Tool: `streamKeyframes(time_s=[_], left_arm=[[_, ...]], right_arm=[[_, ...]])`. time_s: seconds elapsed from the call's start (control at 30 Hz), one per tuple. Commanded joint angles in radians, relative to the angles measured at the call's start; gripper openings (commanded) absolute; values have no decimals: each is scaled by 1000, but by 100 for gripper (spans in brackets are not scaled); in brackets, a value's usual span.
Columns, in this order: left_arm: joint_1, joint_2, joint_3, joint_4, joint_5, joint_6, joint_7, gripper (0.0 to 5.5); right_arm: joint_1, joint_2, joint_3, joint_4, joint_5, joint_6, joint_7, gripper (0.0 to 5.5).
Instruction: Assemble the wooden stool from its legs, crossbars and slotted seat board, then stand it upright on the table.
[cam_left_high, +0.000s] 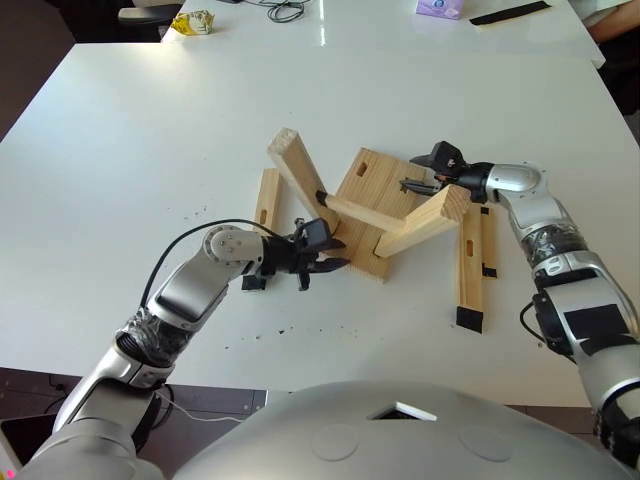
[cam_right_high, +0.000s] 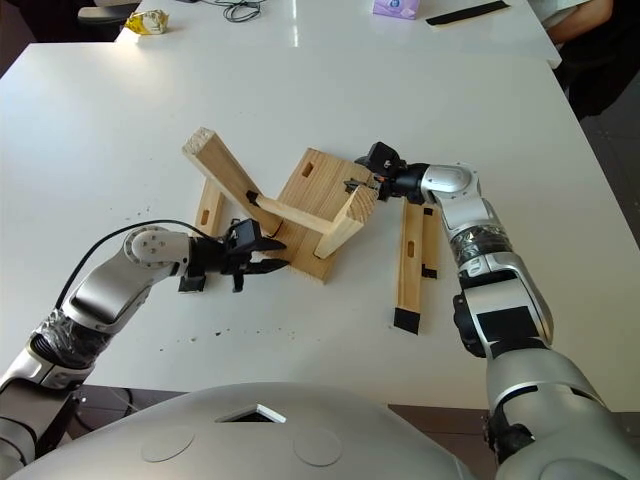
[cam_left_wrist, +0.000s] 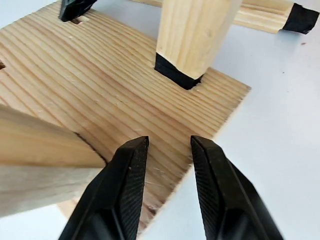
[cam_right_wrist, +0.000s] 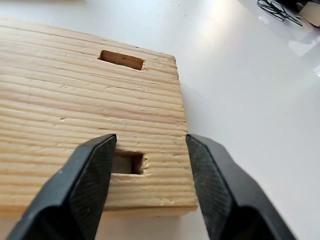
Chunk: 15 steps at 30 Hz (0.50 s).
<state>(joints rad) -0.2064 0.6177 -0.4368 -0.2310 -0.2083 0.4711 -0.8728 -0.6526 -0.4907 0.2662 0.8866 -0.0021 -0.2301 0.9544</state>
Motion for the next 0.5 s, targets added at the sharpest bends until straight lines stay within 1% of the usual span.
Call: streamKeyframes(time_s=[0.03, 0.2, 0.33, 0.5], left_arm=[[-39, -4, 1, 88, 67, 7, 21, 157], [-56, 12, 15, 166, 103, -39, 12, 157], [-44, 31, 5, 223, 145, -129, -9, 157], [-113, 3, 14, 360, 164, -256, -27, 157]], right_arm=[[79, -41, 28, -55, -38, 30, 85, 259], [129, -76, 34, -235, -15, 77, 151, 259], [182, -111, 37, -415, 4, 141, 207, 259], [249, -145, 41, -569, 13, 210, 258, 259]])
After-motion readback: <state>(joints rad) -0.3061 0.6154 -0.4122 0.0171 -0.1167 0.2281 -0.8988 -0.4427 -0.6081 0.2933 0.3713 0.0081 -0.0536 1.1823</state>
